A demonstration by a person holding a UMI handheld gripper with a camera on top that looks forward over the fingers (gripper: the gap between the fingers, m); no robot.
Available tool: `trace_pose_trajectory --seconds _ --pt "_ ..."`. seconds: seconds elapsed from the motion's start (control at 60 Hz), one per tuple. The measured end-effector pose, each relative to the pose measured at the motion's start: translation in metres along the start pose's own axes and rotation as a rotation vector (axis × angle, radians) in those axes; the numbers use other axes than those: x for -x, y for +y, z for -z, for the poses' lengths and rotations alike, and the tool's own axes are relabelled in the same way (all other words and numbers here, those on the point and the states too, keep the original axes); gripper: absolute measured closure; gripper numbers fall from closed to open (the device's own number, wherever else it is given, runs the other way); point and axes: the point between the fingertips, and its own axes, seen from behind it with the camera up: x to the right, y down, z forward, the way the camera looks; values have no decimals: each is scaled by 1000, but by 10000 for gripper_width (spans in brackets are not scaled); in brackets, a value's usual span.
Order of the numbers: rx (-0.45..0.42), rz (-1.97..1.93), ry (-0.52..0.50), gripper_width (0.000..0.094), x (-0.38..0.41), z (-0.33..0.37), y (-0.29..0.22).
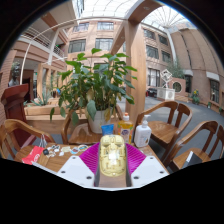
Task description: Arrange mouse
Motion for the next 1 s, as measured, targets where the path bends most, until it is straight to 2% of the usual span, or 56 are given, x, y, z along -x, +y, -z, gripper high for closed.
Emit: trace_pose_trajectory --seconds 0.1,0.133,0.183,0.25,0.383,0.4,0.417,0.483,0.583,0.667,0.733,0.75,0.833,0.883,0.933,1.0 --pt "-141 -27 -91 580 64 51 -69" --pt "-154 -36 -138 580 85 57 -78" --pt "-155 -8 -201 581 124 71 -73" --pt "-137 22 -263 581 189 87 -37" --pt "126 107 -354 584 277 57 83" --pt "152 117 -365 583 282 59 112" --pt "184 129 -359 582 290 51 112" --pt "256 154 -368 579 304 39 184" --pt "331 157 -339 552 312 49 216" --pt "368 131 -336 479 316 43 236" --pt "348 135 -326 422 313 45 231" --pt "353 136 -324 381 312 45 226" --pt "323 145 -317 61 308 58 214" --pt "304 142 -310 104 304 69 202" --pt "285 136 -296 72 297 85 188" --pt "257 130 -290 76 292 109 170"
